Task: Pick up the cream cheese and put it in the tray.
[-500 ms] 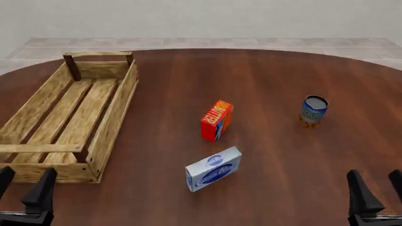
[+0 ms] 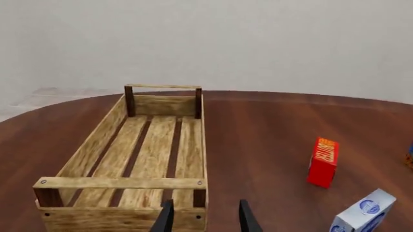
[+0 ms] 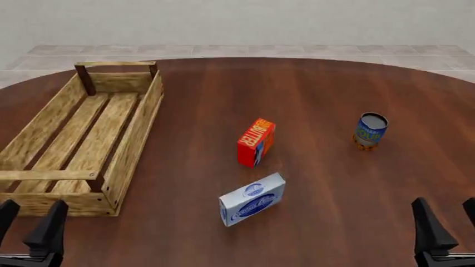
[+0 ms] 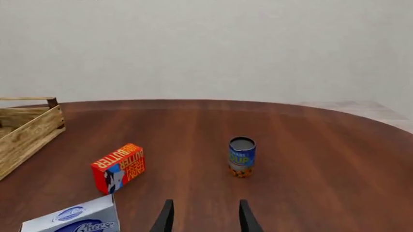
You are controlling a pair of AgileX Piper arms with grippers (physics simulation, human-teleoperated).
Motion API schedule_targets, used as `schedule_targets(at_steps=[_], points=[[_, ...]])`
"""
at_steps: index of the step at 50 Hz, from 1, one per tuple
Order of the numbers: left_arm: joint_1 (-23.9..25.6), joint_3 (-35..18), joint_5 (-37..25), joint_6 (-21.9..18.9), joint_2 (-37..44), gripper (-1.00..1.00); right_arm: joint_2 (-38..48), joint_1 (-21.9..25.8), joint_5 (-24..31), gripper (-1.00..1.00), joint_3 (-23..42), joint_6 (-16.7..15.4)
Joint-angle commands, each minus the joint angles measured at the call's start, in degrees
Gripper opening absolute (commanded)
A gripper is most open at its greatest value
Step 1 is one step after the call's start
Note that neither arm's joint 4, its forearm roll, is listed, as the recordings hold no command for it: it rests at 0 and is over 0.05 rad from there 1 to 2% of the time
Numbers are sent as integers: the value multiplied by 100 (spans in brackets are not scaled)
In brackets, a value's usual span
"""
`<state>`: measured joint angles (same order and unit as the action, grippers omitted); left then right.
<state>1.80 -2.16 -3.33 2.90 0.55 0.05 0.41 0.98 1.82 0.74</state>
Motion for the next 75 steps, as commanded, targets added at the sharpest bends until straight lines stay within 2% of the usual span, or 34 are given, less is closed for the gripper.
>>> schedule_targets(at_steps=[1, 5, 9, 12, 16, 23, 24, 28, 32, 39, 44, 53, 61, 67, 70, 75], points=[[31, -409, -342, 224, -22, 100, 0, 57, -27, 100, 14, -4], [122, -595, -528, 269, -21, 100, 0, 81, -63, 100, -24, -70], [222, -955, -956, 201, -26, 100, -4, 110, -101, 100, -78, 12], [702, -1079, -1050, -69, 242, 100, -4, 77, -152, 100, -134, 56], [834, -1479, -1406, -74, 319, 100, -4, 73, -181, 100, -174, 69], [1415, -2048, -1646, -158, 801, 100, -5, 65, -180, 100, -181, 152], [1661, -2251, -1633, -131, 992, 100, -4, 64, -168, 100, -176, 162], [1910, -2409, -1474, -305, 1394, 100, -4, 79, -174, 100, -178, 169], [2166, -2642, -1316, -228, 1827, 100, -5, 102, -168, 100, -181, 165], [2483, -2747, -990, -397, 2489, 100, -5, 147, -163, 100, -182, 223], [2706, -2787, -768, -262, 2990, 100, -5, 178, -162, 100, -182, 219], [2940, -2935, -589, -404, 3352, 100, -5, 327, -168, 100, -182, 167], [3275, -3090, -259, -664, 4072, 100, -5, 297, -193, 100, -182, 174], [3406, -3136, -20, -660, 4432, 100, -5, 306, -184, 100, -182, 166], [3571, -3308, -106, -450, 4436, 100, -5, 296, -202, 100, -182, 151], [3768, -3286, 17, -583, 4647, 100, -5, 287, -211, 100, -182, 146]])
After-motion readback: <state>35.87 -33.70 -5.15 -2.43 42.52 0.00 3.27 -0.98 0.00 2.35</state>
